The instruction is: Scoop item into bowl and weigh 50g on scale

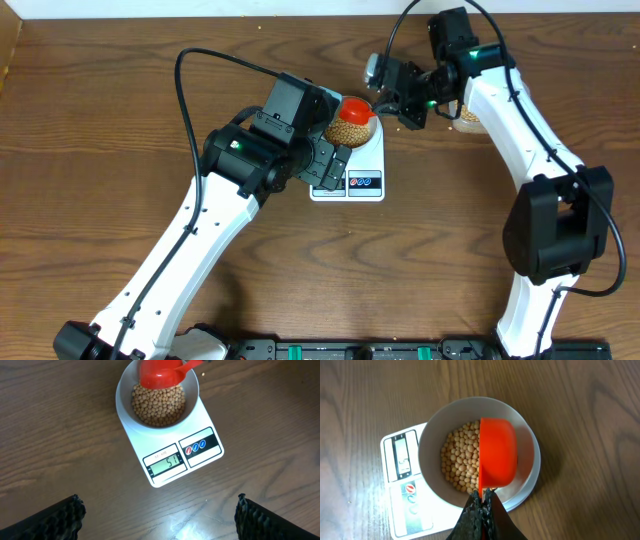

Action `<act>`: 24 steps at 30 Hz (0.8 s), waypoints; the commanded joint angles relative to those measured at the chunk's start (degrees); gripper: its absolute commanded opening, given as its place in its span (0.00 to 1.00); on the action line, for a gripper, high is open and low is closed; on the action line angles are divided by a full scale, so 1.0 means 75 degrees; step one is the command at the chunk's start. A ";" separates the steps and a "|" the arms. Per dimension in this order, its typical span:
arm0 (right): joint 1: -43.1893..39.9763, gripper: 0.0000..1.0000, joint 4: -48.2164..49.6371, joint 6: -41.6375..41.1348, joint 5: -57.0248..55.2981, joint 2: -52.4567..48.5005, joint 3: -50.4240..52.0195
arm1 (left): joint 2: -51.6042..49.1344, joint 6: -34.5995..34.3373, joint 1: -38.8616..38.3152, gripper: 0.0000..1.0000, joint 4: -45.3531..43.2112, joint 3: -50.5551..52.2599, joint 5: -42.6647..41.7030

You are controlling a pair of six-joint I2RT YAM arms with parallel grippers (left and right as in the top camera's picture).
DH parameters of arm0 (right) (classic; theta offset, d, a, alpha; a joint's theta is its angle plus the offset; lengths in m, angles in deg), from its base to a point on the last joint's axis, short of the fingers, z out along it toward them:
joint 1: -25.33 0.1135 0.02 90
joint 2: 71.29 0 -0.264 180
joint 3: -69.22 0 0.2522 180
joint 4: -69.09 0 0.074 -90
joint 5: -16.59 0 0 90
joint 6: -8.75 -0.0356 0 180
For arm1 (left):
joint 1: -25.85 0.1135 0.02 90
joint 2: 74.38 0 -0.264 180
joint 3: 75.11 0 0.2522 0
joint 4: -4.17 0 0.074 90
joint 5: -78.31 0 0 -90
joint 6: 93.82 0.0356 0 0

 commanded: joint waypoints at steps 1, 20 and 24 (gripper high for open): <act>0.0087 0.01 0.0026 0.0157 -0.0245 -0.0017 -0.0055 | -0.0052 0.0076 0.0017 0.98 0.0023 0.0076 -0.0015; 0.0221 0.01 0.0160 0.0289 -0.0268 -0.0090 -0.0055 | -0.0052 0.0076 0.0017 0.98 0.0023 0.0076 -0.0015; 0.0262 0.01 0.0137 0.0286 -0.0358 -0.0093 -0.0055 | -0.0052 0.0076 0.0017 0.98 0.0023 0.0076 -0.0015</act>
